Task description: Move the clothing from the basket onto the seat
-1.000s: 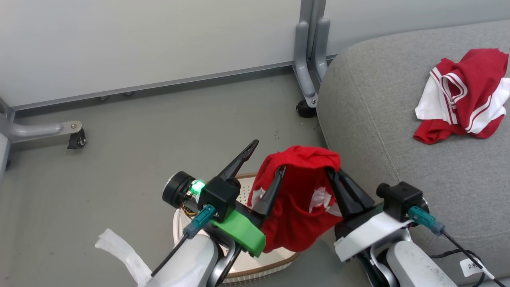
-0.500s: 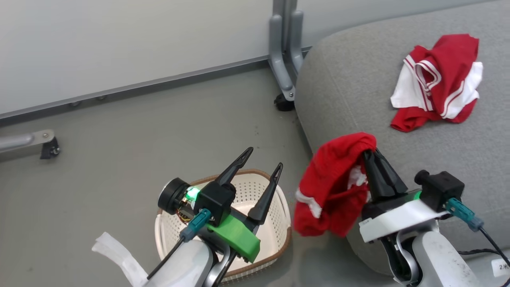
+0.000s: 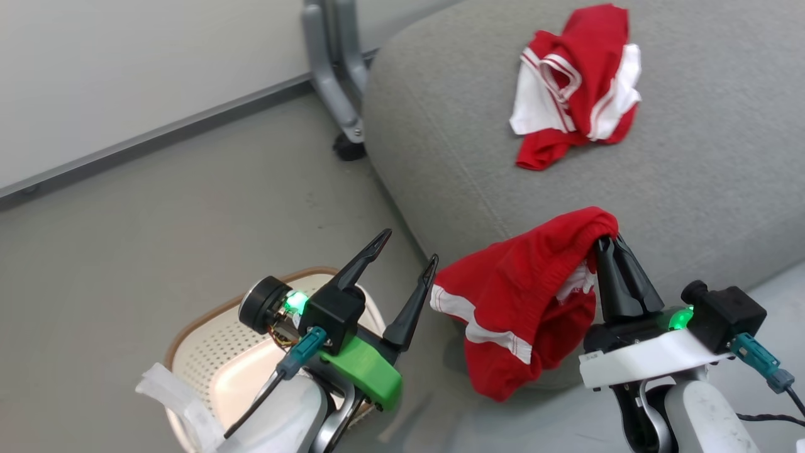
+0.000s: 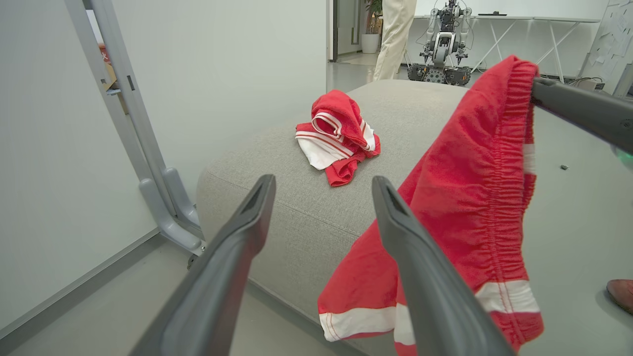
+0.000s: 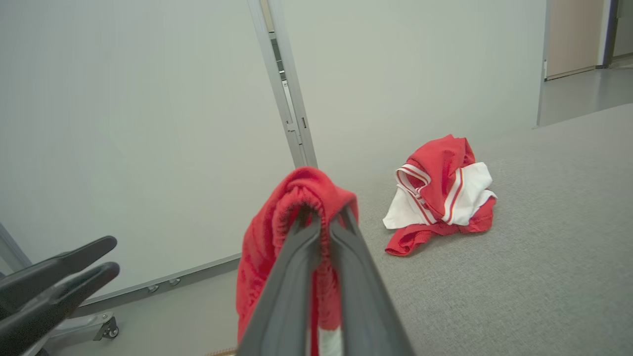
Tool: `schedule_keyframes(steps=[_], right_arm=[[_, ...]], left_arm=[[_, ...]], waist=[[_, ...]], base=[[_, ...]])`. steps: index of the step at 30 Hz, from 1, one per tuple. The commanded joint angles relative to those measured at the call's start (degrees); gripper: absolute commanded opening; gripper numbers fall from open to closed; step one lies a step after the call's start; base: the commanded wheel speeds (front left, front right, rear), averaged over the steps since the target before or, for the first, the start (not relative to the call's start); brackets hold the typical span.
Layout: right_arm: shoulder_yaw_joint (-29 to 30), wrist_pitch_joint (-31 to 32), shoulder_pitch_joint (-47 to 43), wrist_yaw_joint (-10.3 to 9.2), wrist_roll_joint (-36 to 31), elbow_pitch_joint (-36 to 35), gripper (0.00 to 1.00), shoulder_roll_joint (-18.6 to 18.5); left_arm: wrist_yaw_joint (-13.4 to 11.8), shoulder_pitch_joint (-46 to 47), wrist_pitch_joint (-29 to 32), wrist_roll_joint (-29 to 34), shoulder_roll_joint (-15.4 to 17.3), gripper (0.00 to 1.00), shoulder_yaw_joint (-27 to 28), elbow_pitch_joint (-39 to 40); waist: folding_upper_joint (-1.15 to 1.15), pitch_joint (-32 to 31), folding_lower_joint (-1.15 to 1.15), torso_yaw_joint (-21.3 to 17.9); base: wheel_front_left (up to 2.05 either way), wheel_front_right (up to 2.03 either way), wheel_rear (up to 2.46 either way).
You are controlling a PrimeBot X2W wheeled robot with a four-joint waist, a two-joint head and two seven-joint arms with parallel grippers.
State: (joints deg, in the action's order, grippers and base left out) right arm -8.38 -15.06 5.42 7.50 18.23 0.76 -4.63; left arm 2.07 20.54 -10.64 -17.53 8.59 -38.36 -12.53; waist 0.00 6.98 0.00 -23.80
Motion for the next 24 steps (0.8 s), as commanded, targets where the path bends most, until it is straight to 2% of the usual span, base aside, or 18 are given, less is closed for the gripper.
schedule_keyframes(steps=[1, 9, 15, 21, 24], right_arm=[[0.5, -0.2, -0.7, -0.02, -0.4, -0.9, 0.0, 0.3], [6.0, -0.2, -4.0, -0.01, -1.3, -5.0, 0.0, 1.5], [7.2, -0.2, -3.6, -0.01, -1.8, -6.7, 0.0, 1.7], [7.3, -0.2, 3.2, -0.01, -2.0, -7.6, 0.0, 1.7], [6.7, -0.2, 9.5, -0.02, -2.2, -7.4, 0.0, -0.7]], left_arm=[[0.1, 0.9, 0.2, 0.3, 0.8, 1.0, 0.0, 0.1], [2.6, 5.0, 1.6, 0.9, 0.1, 1.0, -3.0, -1.4], [3.6, 7.4, 1.4, 0.9, -0.5, 1.0, -4.5, -3.2], [3.2, 8.3, 1.8, 1.3, 0.0, 1.0, -5.1, -3.4], [2.4, 8.1, 2.4, 2.0, 0.9, 1.0, -5.2, -2.6]], waist=[[0.0, 3.2, 0.0, -7.1], [0.0, 7.3, 0.0, -8.5], [0.0, 9.9, 0.0, -8.7], [0.0, 13.5, 0.0, -8.6], [0.0, 15.5, 0.0, -8.5]], base=[[0.0, 0.0, 0.0], [0.0, 0.0, 0.0], [0.0, 0.0, 0.0], [0.0, 0.0, 0.0], [0.0, 0.0, 0.0]])
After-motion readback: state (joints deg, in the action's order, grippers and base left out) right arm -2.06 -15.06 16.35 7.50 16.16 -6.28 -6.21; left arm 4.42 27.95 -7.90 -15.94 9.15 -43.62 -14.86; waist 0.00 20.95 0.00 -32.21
